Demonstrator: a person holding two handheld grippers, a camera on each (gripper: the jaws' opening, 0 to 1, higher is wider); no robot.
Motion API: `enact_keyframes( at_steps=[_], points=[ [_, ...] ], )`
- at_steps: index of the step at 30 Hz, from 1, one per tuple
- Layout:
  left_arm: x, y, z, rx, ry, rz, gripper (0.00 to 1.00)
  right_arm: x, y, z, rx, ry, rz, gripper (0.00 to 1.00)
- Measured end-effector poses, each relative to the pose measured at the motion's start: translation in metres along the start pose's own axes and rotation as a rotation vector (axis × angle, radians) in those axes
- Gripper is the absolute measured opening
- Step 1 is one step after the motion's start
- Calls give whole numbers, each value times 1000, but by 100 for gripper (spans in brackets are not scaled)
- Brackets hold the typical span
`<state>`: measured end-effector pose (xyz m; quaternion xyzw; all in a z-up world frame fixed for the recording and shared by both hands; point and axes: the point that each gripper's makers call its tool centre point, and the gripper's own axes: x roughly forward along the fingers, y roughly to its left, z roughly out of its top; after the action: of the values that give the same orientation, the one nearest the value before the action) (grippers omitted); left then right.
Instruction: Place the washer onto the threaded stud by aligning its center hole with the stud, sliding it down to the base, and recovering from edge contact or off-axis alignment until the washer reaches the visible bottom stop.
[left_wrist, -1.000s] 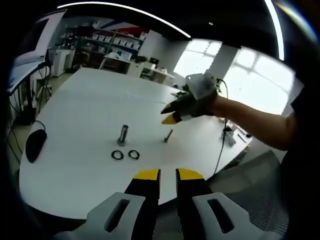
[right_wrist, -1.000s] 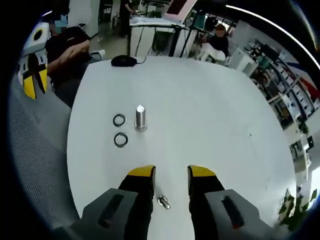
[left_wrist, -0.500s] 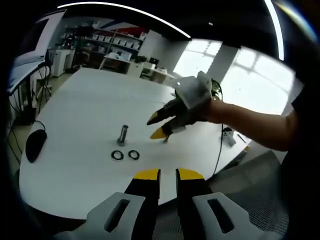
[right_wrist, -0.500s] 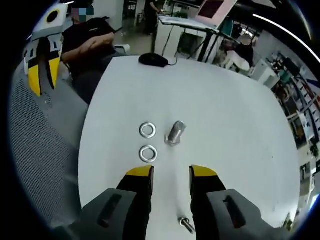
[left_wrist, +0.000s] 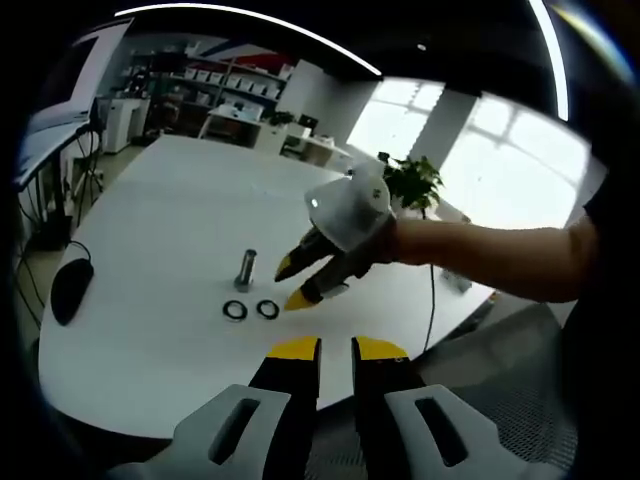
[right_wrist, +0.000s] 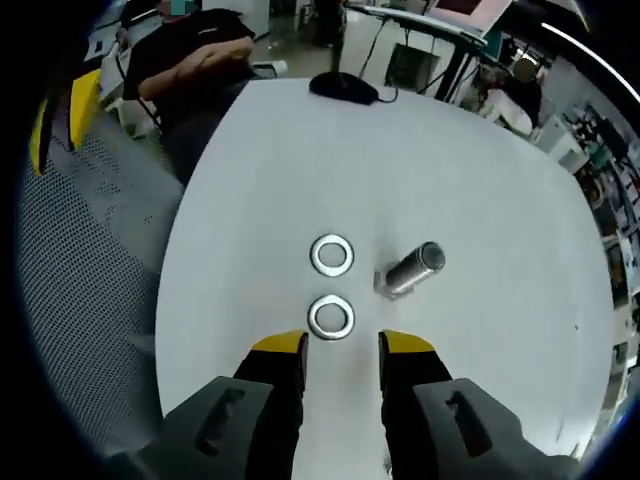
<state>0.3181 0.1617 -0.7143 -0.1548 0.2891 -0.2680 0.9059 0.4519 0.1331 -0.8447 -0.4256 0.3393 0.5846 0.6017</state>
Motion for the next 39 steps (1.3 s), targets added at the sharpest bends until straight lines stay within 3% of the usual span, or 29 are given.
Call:
enact_keyframes(
  at_steps=[15,22,31,39],
  points=[
    [0,0,1,-1,-5,-1,10,24,9,0,48,41,57,30],
    [0,0,2,0,-8,-2,10,24,10,-1,101,21,79,28],
    [0,0,2,1,-9,-3,10,21,8,-4,86,23,67,24],
    [0,0,3,0,-15,-3,10,-1,1,-1,102,0,45,23]
  ],
)
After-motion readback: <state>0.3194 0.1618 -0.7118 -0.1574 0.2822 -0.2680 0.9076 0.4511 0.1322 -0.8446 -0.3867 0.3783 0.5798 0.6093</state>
